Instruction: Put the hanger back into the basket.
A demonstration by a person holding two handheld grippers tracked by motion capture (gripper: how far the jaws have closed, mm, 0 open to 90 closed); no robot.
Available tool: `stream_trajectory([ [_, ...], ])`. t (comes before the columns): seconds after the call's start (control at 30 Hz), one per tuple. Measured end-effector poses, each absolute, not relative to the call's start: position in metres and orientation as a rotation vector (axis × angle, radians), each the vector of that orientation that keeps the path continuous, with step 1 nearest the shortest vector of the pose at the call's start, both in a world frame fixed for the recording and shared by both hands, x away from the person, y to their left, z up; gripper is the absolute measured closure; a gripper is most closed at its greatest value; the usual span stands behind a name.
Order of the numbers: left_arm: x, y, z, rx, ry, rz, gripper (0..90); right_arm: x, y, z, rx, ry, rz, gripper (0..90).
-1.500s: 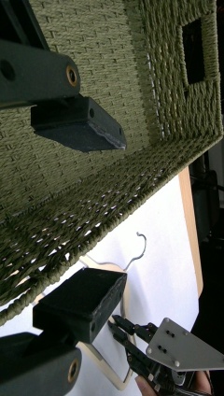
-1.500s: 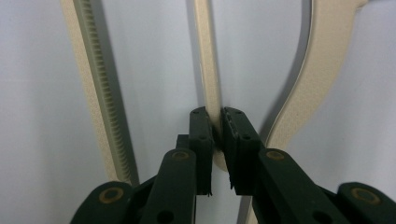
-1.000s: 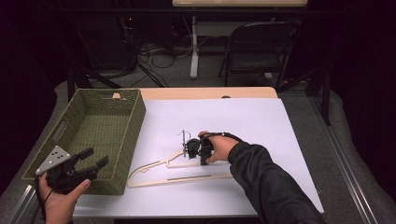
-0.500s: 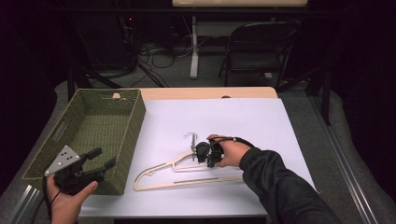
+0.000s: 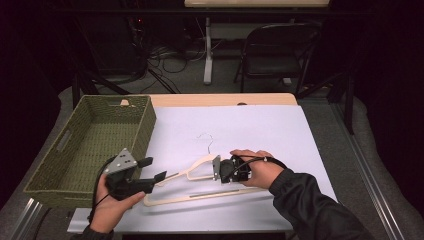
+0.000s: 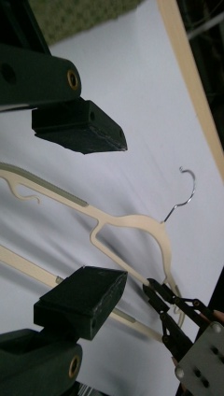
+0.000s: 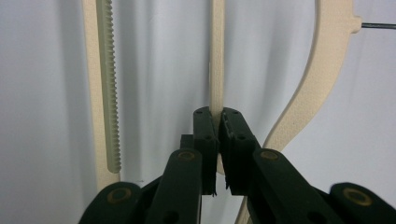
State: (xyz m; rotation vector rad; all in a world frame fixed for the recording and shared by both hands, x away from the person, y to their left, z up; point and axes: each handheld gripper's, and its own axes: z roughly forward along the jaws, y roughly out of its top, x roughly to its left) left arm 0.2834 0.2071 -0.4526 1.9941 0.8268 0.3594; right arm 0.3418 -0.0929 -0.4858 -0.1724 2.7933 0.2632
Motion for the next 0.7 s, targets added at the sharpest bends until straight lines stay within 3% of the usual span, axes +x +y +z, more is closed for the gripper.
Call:
stream_trajectory([
  [0.4, 0.326, 0.16, -0.477, 2.128, 0.794, 0.204, 31.1, 0.332, -0.096, -0.482, -0.212, 2.749, 0.264, 85.4],
  [0.7, 0.335, 0.141, -0.495, 2.243, 0.741, 0.134, 35.5, 0.33, -0.096, -0.483, -0.221, 2.726, 0.264, 85.3],
])
